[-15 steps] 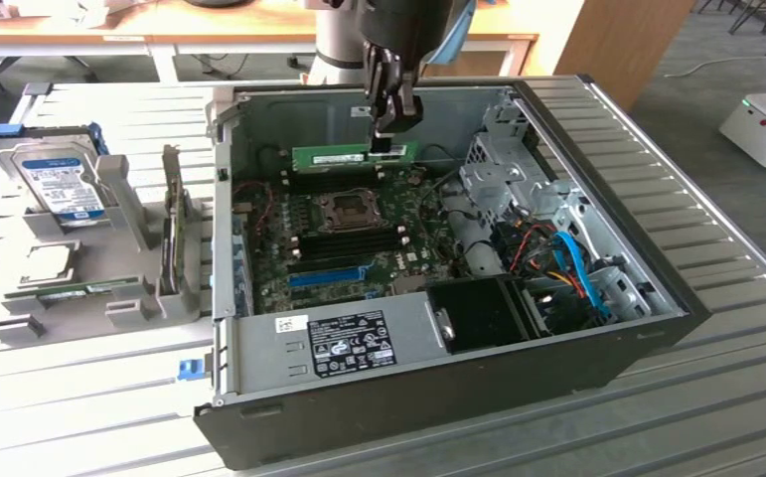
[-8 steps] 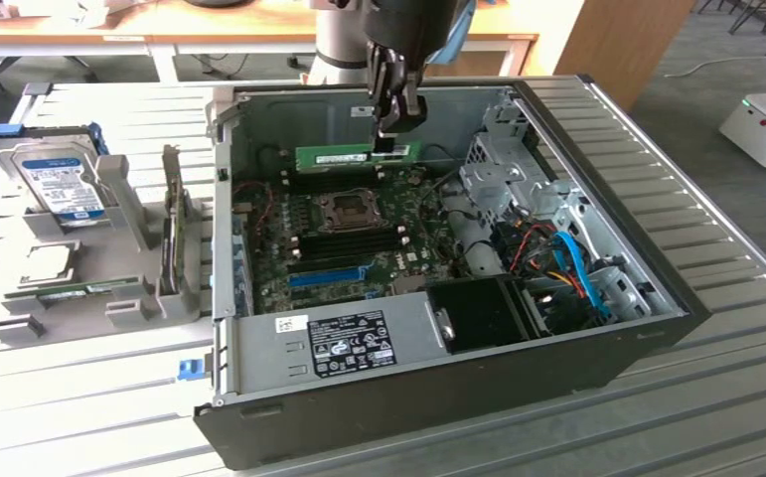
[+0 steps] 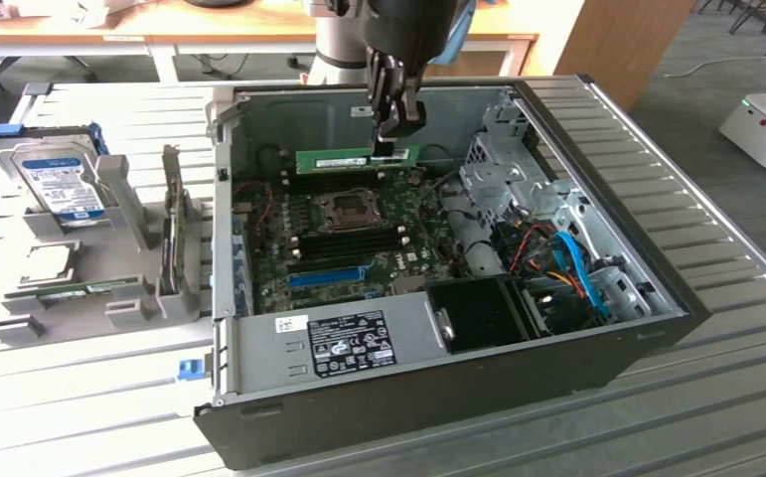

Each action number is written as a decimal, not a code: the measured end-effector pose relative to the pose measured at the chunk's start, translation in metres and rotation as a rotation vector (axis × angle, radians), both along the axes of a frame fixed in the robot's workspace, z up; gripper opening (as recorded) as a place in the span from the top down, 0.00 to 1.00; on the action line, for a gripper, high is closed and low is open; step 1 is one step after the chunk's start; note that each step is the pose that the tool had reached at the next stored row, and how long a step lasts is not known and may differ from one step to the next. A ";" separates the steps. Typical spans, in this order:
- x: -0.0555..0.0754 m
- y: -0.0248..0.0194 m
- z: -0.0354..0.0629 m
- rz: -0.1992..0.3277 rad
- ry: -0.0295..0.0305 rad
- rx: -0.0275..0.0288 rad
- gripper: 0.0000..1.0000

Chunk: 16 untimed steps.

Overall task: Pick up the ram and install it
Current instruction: 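Pick up the ram and move it above insertion slot, then insert the ram into the slot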

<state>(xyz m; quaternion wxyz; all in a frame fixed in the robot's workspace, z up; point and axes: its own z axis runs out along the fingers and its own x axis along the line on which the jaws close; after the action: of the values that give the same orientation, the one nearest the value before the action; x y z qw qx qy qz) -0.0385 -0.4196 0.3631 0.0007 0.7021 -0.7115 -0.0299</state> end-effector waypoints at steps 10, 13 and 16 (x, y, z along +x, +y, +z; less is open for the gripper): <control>0.000 0.0000 -0.0001 0.000 -0.0001 0.0001 0.88; 0.000 0.0000 -0.0002 0.000 0.0000 0.0000 0.88; 0.000 0.0000 -0.0031 0.000 -0.0001 0.0001 0.88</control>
<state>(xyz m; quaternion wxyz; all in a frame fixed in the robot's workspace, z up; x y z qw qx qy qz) -0.0385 -0.4196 0.3599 0.0006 0.7021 -0.7115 -0.0300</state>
